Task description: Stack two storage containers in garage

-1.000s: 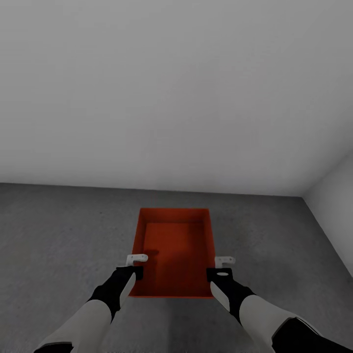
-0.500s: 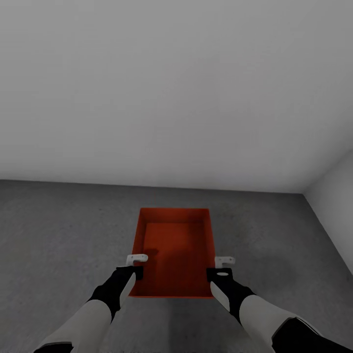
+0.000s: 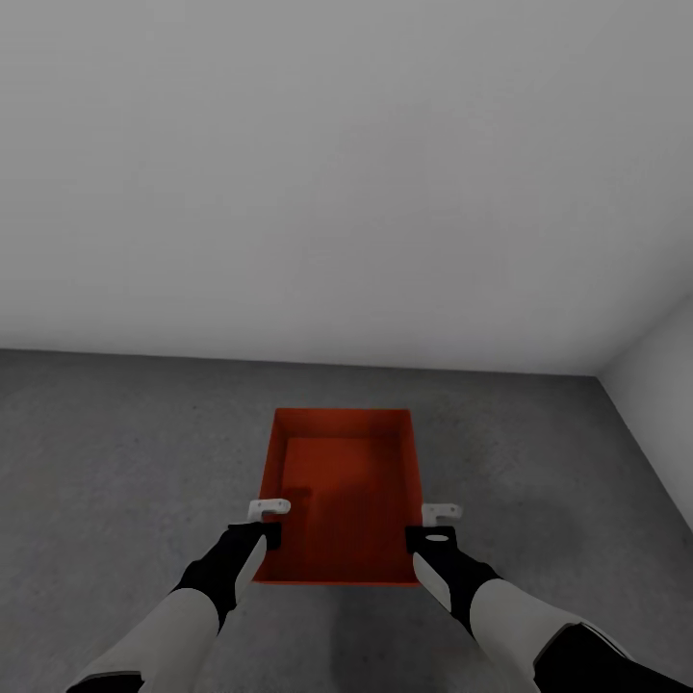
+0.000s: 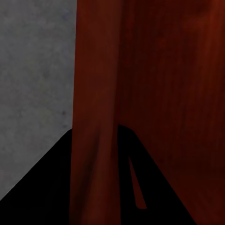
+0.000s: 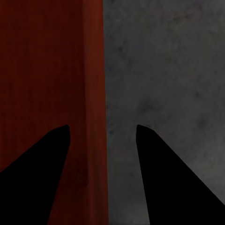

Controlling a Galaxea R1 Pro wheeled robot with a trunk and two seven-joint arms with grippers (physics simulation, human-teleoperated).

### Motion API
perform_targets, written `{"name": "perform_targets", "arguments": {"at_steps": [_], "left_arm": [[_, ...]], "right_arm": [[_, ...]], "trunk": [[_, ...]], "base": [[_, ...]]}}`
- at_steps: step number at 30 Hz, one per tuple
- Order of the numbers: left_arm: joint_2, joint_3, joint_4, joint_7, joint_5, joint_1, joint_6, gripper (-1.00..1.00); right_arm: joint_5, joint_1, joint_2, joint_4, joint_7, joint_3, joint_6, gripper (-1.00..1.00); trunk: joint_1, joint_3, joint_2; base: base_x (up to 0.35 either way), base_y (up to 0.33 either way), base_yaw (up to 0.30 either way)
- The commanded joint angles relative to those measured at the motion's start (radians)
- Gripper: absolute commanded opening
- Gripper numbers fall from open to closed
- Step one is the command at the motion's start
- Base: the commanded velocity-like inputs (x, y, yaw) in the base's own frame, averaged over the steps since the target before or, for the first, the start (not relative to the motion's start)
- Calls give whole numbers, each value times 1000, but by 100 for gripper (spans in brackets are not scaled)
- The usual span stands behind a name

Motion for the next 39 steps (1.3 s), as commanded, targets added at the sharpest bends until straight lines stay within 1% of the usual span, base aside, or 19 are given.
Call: {"name": "perform_targets", "arguments": {"at_steps": [1, 4, 22, 39], "left_arm": [[5, 4, 0, 5, -23, 1, 9, -100], [5, 4, 0, 5, -23, 1, 9, -100], [5, 4, 0, 5, -23, 1, 8, -100], [5, 5, 0, 6, -23, 1, 8, -100]], "right_arm": [[12, -1, -1, -30, -3, -23, 7, -100], [12, -1, -1, -30, -2, -23, 7, -100], [12, -1, -1, -24, -2, -23, 7, -100], [12, -1, -1, -24, -2, -23, 7, -100]], "trunk": [[4, -4, -8], [15, -13, -29], [15, -13, -29], [80, -67, -148]], "base": [[0, 0, 0], [0, 0, 0], [0, 0, 0], [0, 0, 0]]}}
